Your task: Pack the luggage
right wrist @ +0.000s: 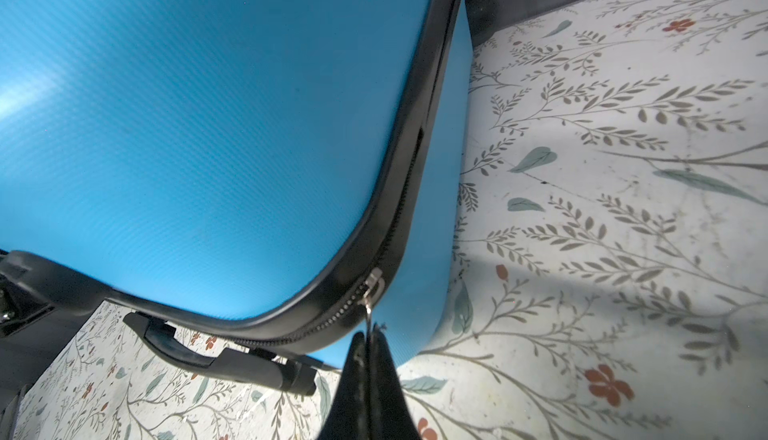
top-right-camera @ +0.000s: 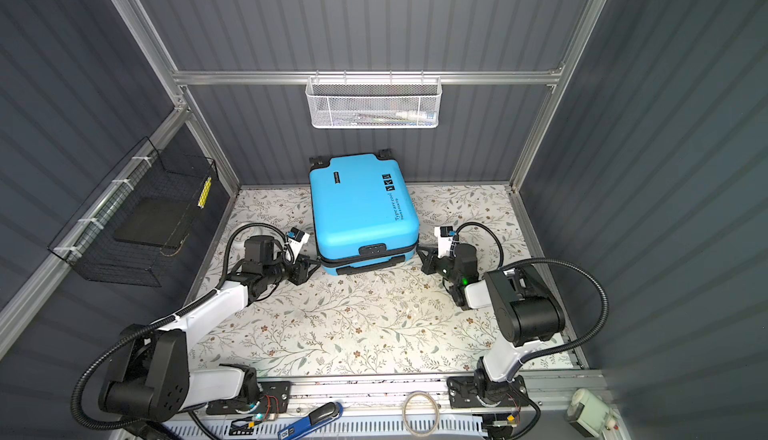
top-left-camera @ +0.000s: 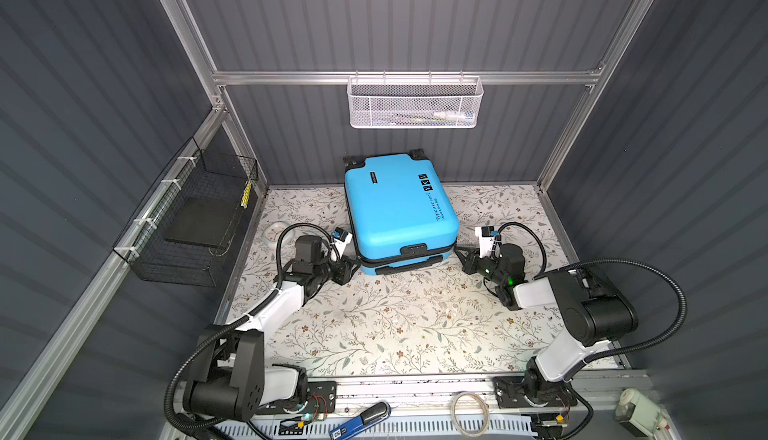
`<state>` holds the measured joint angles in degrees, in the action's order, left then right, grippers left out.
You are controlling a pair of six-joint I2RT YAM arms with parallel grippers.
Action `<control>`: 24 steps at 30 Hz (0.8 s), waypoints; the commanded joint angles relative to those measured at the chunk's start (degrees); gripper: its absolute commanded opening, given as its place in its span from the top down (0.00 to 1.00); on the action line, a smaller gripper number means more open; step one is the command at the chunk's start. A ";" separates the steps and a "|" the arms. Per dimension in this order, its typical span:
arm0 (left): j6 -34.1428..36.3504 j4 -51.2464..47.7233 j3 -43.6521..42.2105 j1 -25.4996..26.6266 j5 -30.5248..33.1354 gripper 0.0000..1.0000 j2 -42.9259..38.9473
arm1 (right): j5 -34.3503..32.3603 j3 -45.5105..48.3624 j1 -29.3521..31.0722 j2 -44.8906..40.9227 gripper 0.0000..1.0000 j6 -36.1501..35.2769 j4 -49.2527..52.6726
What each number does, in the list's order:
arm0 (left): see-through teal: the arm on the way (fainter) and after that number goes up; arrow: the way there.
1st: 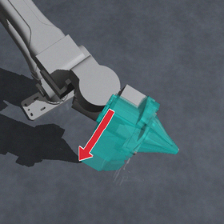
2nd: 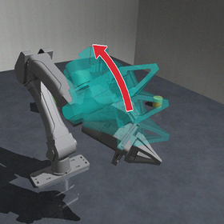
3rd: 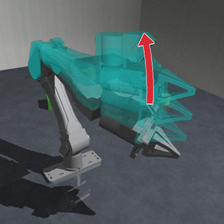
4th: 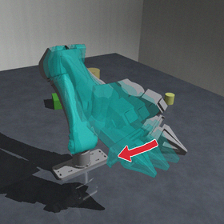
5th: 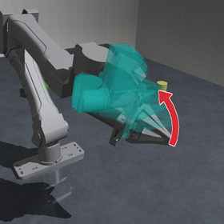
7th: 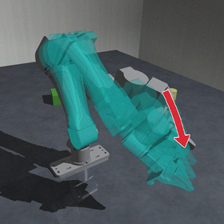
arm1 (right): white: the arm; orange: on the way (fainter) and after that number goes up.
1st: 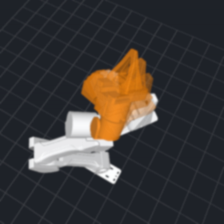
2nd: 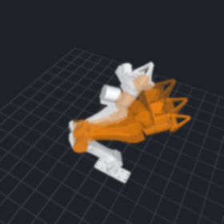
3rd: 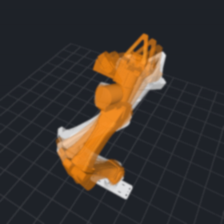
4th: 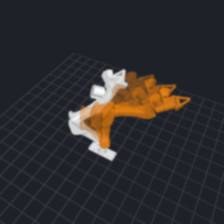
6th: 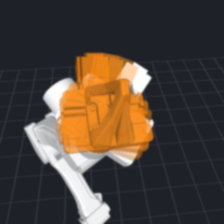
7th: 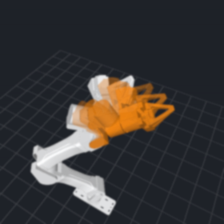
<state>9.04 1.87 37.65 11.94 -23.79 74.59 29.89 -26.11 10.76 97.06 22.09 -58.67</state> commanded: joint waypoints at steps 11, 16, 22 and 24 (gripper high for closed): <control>3.12 -1.82 2.08 0.19 -3.20 0.45 3.61 | 0.70 -0.26 0.27 -0.47 1.00 -0.55 0.41; 3.55 -2.21 1.38 0.18 -4.35 0.44 3.72 | 0.61 -0.42 0.22 -0.47 1.00 -0.82 0.76; 4.04 -4.17 3.52 0.19 -6.72 0.59 6.20 | 0.62 -0.52 0.22 -0.22 1.00 -0.73 0.67; 4.03 -4.63 4.19 0.20 -6.99 0.60 6.92 | 0.52 -0.52 0.22 -0.29 1.00 -0.82 0.76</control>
<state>11.99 0.34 40.45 11.90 -30.11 79.05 29.93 -26.17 10.81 97.06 22.04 -58.59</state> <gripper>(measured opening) 0.398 0.048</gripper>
